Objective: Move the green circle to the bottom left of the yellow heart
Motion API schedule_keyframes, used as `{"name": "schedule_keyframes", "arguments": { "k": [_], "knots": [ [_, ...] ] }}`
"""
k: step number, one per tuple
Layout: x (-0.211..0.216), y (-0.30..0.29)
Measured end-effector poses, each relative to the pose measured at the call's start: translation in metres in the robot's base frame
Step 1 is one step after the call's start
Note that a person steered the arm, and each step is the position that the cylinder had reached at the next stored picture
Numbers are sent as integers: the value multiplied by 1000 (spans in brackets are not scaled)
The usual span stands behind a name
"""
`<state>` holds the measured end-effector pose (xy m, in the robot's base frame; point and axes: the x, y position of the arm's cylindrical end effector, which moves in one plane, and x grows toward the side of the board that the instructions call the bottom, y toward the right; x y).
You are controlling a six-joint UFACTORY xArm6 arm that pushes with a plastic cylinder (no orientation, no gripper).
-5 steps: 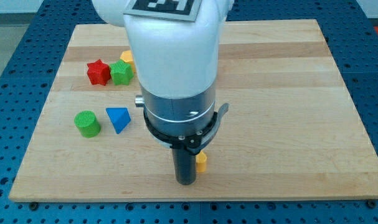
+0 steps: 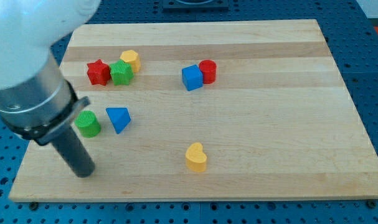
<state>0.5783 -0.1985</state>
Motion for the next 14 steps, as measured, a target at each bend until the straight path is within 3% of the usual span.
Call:
{"name": "schedule_keyframes", "arguments": {
  "k": [1,3,4,6,9,12,14],
  "knots": [
    [-16,-22],
    [-141,-23],
    [-141,-23],
    [-104,20],
    [-11,14],
    [-5,-23],
    [3,28]
  ]
}}
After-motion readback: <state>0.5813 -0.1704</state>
